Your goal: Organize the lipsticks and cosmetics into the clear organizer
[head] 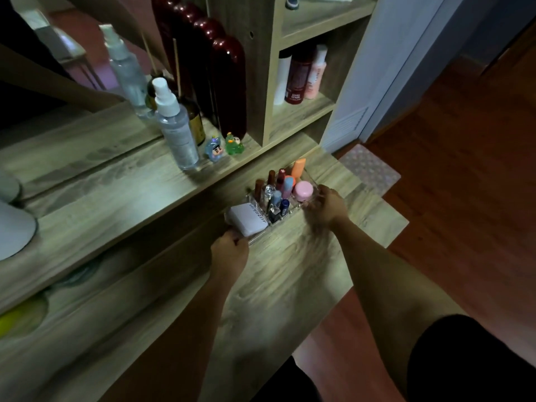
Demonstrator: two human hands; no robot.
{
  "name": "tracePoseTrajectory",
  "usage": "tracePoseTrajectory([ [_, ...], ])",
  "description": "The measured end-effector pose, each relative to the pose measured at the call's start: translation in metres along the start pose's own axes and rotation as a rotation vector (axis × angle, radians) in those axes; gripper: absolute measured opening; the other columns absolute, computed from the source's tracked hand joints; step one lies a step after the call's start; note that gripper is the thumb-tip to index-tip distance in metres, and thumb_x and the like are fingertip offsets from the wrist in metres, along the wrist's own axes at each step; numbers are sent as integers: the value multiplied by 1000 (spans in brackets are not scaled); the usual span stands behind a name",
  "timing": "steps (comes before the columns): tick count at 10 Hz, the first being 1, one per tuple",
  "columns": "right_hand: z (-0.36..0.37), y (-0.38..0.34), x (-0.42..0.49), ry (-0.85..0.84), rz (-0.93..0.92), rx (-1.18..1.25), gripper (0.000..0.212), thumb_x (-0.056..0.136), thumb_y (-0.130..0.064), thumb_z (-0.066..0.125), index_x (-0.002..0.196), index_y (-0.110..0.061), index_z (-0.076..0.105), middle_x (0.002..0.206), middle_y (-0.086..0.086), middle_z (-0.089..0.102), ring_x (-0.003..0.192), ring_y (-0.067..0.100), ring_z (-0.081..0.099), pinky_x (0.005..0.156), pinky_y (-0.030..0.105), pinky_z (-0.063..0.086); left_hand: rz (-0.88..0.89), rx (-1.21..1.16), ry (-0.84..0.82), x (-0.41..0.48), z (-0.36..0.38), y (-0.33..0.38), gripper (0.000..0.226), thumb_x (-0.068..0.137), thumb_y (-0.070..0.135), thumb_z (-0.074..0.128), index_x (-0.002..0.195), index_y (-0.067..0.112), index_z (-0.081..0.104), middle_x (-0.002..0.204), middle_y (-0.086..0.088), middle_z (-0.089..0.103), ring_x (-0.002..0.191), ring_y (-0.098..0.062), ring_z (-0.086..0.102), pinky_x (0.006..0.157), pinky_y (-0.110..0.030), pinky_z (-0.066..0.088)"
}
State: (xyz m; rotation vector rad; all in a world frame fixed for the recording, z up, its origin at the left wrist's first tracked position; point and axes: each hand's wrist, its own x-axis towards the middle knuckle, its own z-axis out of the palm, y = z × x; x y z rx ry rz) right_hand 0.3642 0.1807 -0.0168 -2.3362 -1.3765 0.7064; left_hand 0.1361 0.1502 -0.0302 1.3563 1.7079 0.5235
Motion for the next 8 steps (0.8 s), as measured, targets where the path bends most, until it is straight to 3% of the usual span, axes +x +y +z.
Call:
tracePoseTrajectory([
  [2, -10, 3, 20, -16, -4, 8, 50, 85, -21, 65, 129, -6, 49, 129, 23, 56, 119, 38, 53, 100, 38, 43, 16, 14, -3, 8, 11, 14, 19, 91, 11, 51, 101, -1, 62, 102, -25, 68, 94, -38, 64, 82, -43, 52],
  [4, -13, 2, 31, -32, -44, 10, 52, 84, -18, 67, 130, -2, 49, 128, 26, 56, 119, 38, 53, 101, 38, 42, 11, 32, 31, 11, 16, 21, 19, 91, 9, 50, 103, -2, 61, 103, -21, 67, 84, -27, 61, 70, -31, 43],
  [6, -8, 3, 27, -23, -11, 41, 51, 86, -21, 65, 130, -5, 45, 129, 22, 54, 115, 37, 54, 98, 40, 45, 41, 72, -2, 11, 15, 20, 18, 91, 7, 50, 99, -5, 61, 99, -25, 67, 90, -36, 64, 74, -36, 50],
  [8, -1, -7, -4, -4, 86, 116, 68, 87, -24, 64, 141, -4, 27, 139, 21, 42, 124, 35, 46, 104, 39, 39, 88, 188, -24, -3, 5, 29, 22, 92, 8, 47, 103, -7, 57, 102, -27, 65, 96, -39, 62, 82, -43, 50],
])
